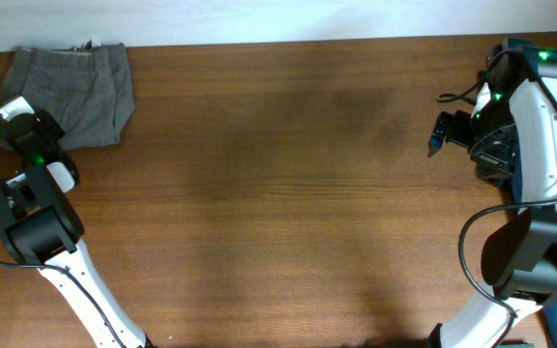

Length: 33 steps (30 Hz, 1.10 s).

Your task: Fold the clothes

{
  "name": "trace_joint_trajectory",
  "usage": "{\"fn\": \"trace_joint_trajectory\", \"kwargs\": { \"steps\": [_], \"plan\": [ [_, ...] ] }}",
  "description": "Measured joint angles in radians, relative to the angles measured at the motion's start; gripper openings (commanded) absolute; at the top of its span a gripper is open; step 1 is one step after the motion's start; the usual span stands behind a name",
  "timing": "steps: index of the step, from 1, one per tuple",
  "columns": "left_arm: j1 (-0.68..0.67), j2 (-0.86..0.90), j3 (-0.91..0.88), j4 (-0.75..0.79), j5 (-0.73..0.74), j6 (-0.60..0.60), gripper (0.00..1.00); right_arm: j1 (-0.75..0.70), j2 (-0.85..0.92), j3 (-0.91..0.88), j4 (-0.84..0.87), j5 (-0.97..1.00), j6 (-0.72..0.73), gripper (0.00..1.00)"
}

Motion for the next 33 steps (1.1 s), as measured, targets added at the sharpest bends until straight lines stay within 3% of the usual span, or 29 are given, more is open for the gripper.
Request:
{"fn": "trace_joint_trajectory", "kwargs": {
  "steps": [10, 17, 33],
  "plan": [
    [-0.029, -0.078, -0.002, 0.035, 0.000, 0.005, 0.10, 0.000, 0.000, 0.000, -0.018, 0.000, 0.000, 0.99],
    [-0.095, -0.190, 0.001, -0.109, 0.083, 0.007, 0.05, 0.000, 0.000, 0.000, -0.018, 0.000, 0.000, 0.99],
    [-0.132, -0.019, 0.010, -0.115, 0.114, 0.007, 0.06, 0.000, 0.000, 0.000, -0.014, 0.000, 0.000, 0.99]
  ]
}}
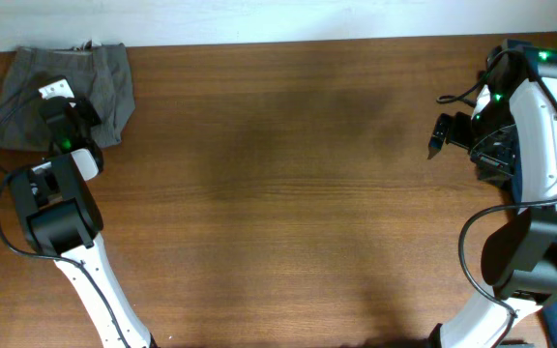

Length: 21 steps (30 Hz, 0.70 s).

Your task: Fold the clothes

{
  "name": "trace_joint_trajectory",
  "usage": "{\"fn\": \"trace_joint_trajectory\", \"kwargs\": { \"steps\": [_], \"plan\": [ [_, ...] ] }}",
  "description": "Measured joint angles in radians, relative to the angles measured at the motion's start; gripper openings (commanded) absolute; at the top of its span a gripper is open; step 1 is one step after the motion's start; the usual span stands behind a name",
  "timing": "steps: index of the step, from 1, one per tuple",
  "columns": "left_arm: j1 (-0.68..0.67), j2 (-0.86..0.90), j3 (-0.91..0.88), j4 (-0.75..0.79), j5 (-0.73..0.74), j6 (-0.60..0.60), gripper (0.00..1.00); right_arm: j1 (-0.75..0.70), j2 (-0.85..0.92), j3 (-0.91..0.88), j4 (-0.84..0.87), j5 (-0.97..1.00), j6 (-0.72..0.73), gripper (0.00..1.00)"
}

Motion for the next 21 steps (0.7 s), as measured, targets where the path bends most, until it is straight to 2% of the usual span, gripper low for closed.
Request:
{"fn": "trace_joint_trajectory", "kwargs": {
  "steps": [3, 4, 6, 8, 9, 10, 16, 21],
  "plan": [
    [-0.001, -0.004, 0.000, -0.001, 0.000, 0.000, 0.06, 0.000, 0.000, 0.000, 0.000, 0.000, 0.001, 0.99],
    [-0.002, -0.013, -0.001, -0.011, 0.000, 0.000, 0.11, 0.000, 0.000, 0.000, 0.000, 0.000, 0.000, 0.99],
    [-0.009, -0.039, -0.010, -0.029, 0.002, 0.002, 0.54, 0.000, 0.000, 0.000, 0.003, 0.000, 0.001, 0.99],
    [-0.022, -0.097, -0.018, -0.064, 0.005, 0.004, 0.69, 0.000, 0.000, 0.000, 0.006, 0.000, 0.000, 0.99],
    [-0.029, -0.130, -0.019, -0.077, 0.008, 0.004, 0.95, 0.000, 0.000, 0.000, 0.007, 0.000, 0.000, 0.99],
    [-0.039, -0.180, -0.019, -0.112, 0.017, 0.001, 0.99, 0.000, 0.000, 0.000, 0.005, 0.000, 0.000, 0.99],
    [-0.074, -0.542, -0.016, -0.371, 0.092, 0.007, 0.99, 0.000, 0.000, 0.001, -0.061, 0.000, 0.000, 0.99],
    [-0.073, -0.726, -0.008, -0.630, 0.182, 0.008, 0.99, 0.001, -0.016, 0.002, -0.078, -0.058, -0.039, 0.99]
  ]
}}
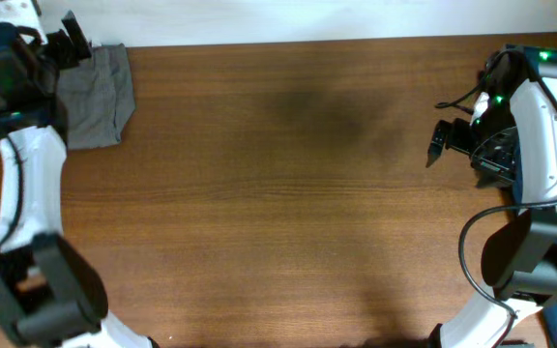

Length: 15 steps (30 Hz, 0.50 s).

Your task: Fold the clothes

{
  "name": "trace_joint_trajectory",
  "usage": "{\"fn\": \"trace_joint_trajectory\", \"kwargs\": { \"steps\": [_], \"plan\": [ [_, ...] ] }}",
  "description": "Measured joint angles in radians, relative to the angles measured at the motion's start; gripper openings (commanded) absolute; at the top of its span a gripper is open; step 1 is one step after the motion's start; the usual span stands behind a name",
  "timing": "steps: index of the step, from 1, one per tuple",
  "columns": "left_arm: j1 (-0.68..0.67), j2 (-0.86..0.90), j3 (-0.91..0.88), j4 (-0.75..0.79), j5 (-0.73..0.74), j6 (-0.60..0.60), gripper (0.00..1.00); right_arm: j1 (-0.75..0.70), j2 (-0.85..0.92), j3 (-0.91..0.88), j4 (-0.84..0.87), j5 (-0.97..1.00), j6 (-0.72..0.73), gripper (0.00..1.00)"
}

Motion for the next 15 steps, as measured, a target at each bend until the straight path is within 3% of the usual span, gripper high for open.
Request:
{"fn": "trace_joint_trajectory", "kwargs": {
  "steps": [4, 8, 15],
  "plan": [
    [0.001, -0.126, -0.003, -0.242, 0.128, 0.000, 0.99, 0.013, -0.107, 0.000, 0.001, -0.058, -0.033, 0.99],
    [0.000, -0.288, -0.006, -0.489, 0.263, 0.000, 0.99, 0.066, -0.322, 0.003, 0.003, -0.076, -0.049, 0.99],
    [0.000, -0.567, -0.003, -0.843, 0.357, 0.000, 0.99, 0.235, -0.701, 0.019, 0.002, -0.097, -0.050, 0.99]
  ]
}}
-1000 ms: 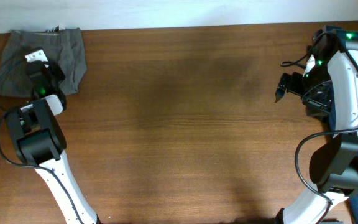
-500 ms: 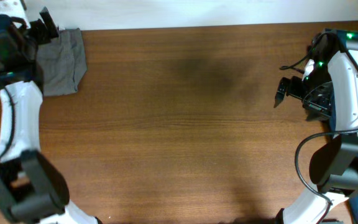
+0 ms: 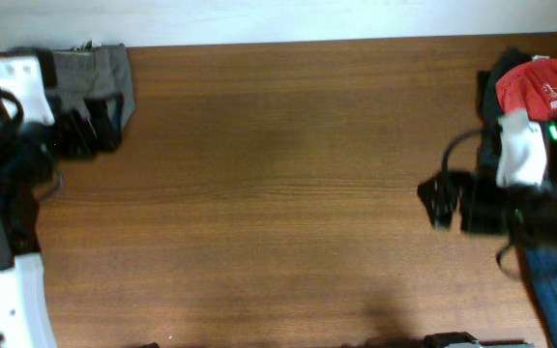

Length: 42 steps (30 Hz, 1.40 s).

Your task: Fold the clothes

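Note:
A folded grey garment (image 3: 93, 70) lies at the table's back left corner. My left gripper (image 3: 83, 130) hangs blurred over the garment's near edge and hides part of it. Its dark fingers show, but not how far apart they stand. At the back right a red garment (image 3: 540, 85) lies on a dark piece of clothing (image 3: 489, 87). My right gripper (image 3: 439, 203) is in front of that pile, over bare wood and pointing left. It is too blurred to tell whether it is open or shut, and nothing is seen in it.
The brown wooden table (image 3: 278, 193) fills the view, with its back edge against a white wall. Something blue (image 3: 555, 290) shows at the right edge near the front, beneath the right arm. Both arms loom large at the two sides.
My left arm has come from the back left corner to the garment's near edge. My right arm has moved forward off the back right, and a red garment now shows there.
My left gripper was first at the grey garment's near left edge, then on top of the garment, then at its back left corner. Now it is over the near edge. The garment lies folded in the same place throughout. My right arm barely moved until now.

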{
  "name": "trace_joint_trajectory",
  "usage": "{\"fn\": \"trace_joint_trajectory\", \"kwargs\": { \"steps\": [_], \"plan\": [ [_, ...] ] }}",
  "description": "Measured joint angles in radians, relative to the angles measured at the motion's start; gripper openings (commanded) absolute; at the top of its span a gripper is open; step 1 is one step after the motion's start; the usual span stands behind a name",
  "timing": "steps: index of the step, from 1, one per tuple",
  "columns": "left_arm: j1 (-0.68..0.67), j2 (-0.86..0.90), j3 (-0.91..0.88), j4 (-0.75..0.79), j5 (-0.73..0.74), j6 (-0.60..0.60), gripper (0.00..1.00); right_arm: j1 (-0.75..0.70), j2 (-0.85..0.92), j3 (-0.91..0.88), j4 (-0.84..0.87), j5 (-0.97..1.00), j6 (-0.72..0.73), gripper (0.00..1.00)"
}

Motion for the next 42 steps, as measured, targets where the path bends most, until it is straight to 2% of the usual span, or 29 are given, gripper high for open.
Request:
{"fn": "trace_joint_trajectory", "kwargs": {
  "steps": [4, 6, 11, 16, 42],
  "plan": [
    [-0.009, -0.032, -0.008, -0.205, 0.016, 0.049, 0.99, 0.065, -0.118, -0.017, 0.000, -0.003, 0.009, 0.99],
    [-0.026, -0.033, -0.024, -0.217, 0.019, 0.074, 0.99, 0.072, -0.156, -0.037, 0.001, -0.003, 0.011, 0.99],
    [-0.135, -0.064, -0.133, -0.198, 0.030, 0.131, 0.99, 0.074, -0.274, -0.097, 0.000, 0.050, 0.013, 0.99],
    [-0.198, -0.060, -0.189, -0.184, 0.034, 0.147, 0.99, 0.074, -0.290, -0.102, 0.000, 0.096, 0.012, 0.99],
    [-0.200, -0.007, -0.190, -0.180, 0.035, 0.149, 0.99, 0.074, -0.286, -0.105, 0.000, 0.111, 0.013, 0.99]
  ]
}}
